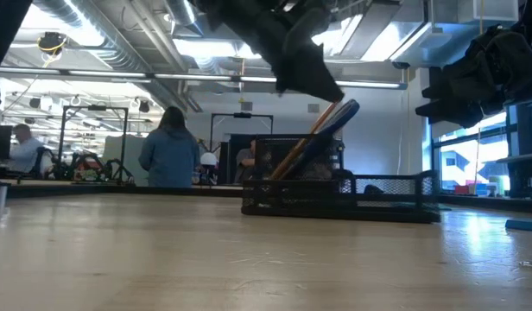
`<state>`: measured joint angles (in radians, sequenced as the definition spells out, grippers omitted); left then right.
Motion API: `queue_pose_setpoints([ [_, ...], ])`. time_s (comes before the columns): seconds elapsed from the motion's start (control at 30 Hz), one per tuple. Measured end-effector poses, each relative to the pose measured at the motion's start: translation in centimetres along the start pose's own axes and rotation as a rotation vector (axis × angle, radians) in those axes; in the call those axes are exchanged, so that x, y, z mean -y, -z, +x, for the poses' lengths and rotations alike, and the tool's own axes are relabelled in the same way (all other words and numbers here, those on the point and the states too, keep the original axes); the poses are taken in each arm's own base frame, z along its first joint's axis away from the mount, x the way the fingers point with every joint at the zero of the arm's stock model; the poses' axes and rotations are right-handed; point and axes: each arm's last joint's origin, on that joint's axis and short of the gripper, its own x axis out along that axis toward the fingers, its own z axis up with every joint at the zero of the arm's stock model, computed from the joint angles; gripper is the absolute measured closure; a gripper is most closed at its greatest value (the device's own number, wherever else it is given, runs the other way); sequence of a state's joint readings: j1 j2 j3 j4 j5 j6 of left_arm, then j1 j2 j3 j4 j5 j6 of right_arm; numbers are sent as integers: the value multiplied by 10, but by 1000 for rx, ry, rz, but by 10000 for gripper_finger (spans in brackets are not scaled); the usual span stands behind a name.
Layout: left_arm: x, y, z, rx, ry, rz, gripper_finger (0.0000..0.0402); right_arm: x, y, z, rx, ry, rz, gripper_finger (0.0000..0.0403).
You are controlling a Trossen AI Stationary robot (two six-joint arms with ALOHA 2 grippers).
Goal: Pick and place office supplies into organizer
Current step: Put the yellow pencil into the black desk organizer, then adjust the black desk organizer
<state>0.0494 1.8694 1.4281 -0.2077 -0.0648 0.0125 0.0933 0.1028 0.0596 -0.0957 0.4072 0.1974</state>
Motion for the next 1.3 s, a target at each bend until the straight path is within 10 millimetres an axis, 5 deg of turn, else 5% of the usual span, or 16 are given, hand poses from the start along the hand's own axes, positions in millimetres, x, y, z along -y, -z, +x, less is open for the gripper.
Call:
queue_pose_setpoints([
  [0.73,0,7,0,-50,-29,-146,382,0,0,0,-1,0,-1,92],
  [1.3,1,4,-13,-63,15,-70,279,0,0,0,-1,0,0,92],
])
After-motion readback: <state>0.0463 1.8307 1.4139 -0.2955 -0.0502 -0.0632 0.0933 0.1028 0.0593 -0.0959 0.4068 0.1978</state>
